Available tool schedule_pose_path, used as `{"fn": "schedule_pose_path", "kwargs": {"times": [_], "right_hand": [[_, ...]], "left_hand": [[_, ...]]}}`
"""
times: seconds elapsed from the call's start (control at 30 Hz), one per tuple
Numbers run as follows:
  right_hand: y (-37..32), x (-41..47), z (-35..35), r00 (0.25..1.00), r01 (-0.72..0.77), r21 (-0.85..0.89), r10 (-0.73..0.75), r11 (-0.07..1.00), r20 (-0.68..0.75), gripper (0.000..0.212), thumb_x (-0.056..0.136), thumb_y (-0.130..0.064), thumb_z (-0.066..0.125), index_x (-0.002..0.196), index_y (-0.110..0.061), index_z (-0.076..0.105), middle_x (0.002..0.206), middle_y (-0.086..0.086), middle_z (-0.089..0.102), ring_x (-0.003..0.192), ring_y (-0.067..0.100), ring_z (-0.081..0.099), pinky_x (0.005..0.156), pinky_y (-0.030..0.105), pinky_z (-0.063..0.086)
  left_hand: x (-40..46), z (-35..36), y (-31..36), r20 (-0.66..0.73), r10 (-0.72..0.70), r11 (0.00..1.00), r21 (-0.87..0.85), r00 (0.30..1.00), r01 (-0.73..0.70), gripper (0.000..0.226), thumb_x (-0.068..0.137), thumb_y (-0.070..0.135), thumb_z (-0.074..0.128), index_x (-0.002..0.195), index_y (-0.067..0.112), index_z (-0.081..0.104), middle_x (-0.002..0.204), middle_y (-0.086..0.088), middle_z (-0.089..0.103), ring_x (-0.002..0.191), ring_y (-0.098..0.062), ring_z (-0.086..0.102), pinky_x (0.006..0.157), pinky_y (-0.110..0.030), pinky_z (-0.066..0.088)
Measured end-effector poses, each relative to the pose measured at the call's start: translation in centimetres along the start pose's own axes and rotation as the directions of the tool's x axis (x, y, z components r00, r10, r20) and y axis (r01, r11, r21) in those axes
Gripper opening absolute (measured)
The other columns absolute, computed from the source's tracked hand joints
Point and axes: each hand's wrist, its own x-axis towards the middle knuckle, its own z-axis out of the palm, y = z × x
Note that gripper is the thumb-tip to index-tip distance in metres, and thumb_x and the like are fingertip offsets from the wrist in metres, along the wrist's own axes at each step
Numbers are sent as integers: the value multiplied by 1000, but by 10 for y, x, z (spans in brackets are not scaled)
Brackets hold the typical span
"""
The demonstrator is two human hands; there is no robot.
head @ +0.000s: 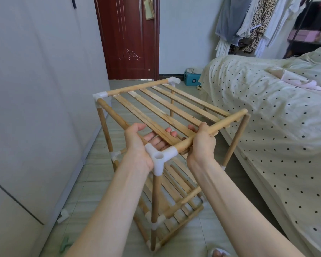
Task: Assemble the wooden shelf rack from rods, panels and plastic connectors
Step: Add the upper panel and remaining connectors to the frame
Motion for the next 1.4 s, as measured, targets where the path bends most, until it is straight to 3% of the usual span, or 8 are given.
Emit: {"fn": "schedule_pose_path", "kwargs": {"times": [0.37,0.57,0.67,1.03,1.1,1.2,1.3,1.4], "right_hand": [[21,-15,4,961,-111,104,80,988,263,41,99,-28,44,135,-8,40,106,6,49,106,23,52,72,33,51],[25,-14,0,955,-2,-65,22,998,297,44,100,-38,35,136,-12,40,103,5,54,96,19,59,71,32,51],[24,-13,-2,947,46,-195,19,980,321,34,100,-42,33,111,-13,48,73,3,48,54,10,52,50,22,42],[22,-22,16,727,-534,154,358,832,586,31,98,-30,44,109,-2,50,105,22,62,64,27,70,60,33,60],[28,-27,27,705,-578,192,367,793,607,23,99,-25,42,99,-4,50,112,22,59,73,32,69,76,39,56],[32,-26,33,693,-577,134,396,806,603,17,101,-15,38,105,-4,50,114,19,58,89,30,64,90,38,48],[27,-17,28,772,-425,-64,398,903,495,15,100,-9,40,108,-4,51,114,17,55,96,26,60,90,33,47],[10,-9,17,915,-153,-334,261,930,306,18,98,-13,42,101,-3,57,94,10,64,78,20,63,73,31,51]], "left_hand": [[8,-34,46,-151,387,836,473,909,-277,42,97,42,44,124,10,52,65,-3,70,55,-17,68,51,-28,52],[-1,-50,56,-94,398,701,673,912,-236,33,97,40,45,88,14,65,67,5,72,69,-9,65,60,-24,49],[-3,-52,59,-77,439,643,722,895,-253,34,97,41,46,88,16,66,69,7,73,73,-8,65,66,-24,49],[-7,-51,64,-35,684,508,739,728,-442,32,96,30,47,112,6,60,84,5,61,82,-12,59,75,-25,45],[-7,-52,57,5,800,313,850,600,-424,42,96,32,46,134,13,46,124,1,55,114,-14,52,96,-26,39],[-10,-54,43,384,842,-299,917,379,-266,47,96,27,45,141,15,36,148,-9,30,140,-25,24,113,-38,20],[-3,-58,33,572,638,-649,760,515,-42,51,99,36,32,148,27,22,158,-3,13,145,-26,-6,112,-55,-6],[7,-67,38,552,597,-711,700,582,66,54,98,47,20,150,35,8,159,2,1,142,-26,-23,108,-57,-18]]}}
